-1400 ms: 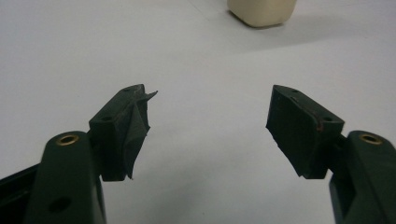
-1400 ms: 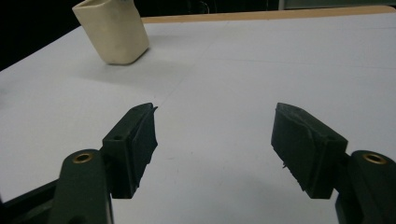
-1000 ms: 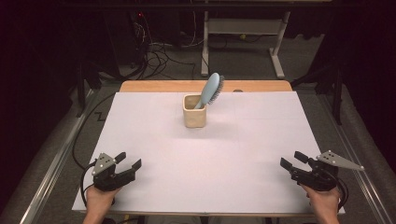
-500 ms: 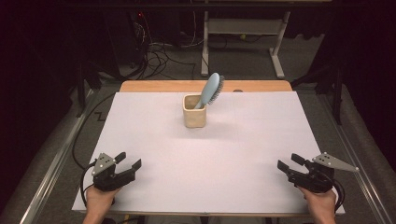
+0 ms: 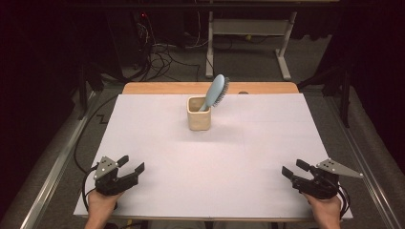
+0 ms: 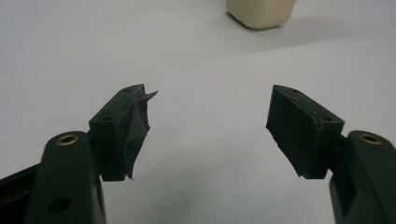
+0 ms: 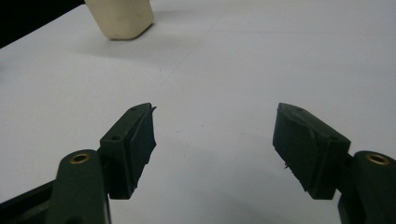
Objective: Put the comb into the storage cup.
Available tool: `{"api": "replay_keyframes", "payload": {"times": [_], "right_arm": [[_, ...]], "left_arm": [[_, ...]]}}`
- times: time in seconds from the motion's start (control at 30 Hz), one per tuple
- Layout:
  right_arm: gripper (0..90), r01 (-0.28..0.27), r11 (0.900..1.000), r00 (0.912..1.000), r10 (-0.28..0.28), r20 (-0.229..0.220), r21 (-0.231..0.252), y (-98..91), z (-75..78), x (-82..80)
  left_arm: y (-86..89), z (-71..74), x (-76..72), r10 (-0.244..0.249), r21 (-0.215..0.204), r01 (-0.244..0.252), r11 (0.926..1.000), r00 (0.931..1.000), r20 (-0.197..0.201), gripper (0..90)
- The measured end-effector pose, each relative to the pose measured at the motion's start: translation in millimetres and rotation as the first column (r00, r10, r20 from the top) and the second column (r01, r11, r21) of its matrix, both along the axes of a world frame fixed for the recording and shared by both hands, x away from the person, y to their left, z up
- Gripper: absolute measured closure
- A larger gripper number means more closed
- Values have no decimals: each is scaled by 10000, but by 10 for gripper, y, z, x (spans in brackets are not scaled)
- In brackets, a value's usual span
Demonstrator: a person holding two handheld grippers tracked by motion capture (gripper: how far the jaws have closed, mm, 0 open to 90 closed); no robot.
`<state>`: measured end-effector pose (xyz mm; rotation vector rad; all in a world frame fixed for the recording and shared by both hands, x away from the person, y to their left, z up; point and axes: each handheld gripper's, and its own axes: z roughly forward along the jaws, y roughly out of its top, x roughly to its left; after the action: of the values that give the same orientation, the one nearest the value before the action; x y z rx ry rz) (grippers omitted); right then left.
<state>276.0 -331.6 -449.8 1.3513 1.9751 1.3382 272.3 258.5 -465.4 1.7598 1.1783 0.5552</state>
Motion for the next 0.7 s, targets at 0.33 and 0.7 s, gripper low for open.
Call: {"api": "replay_keyframes", "payload": {"times": [0.33,0.7], "right_arm": [[289,-21,9999,10000,21,-17,109,-10,-60,-41],[274,6,9998,10000,-5,-71,217,-24,-113,-91]], "left_arm": [[-2,1,1,-9,-23,9,10000,10000,-15,302],[-4,-3,6,-27,-24,27,10000,10000,-45,302]]}}
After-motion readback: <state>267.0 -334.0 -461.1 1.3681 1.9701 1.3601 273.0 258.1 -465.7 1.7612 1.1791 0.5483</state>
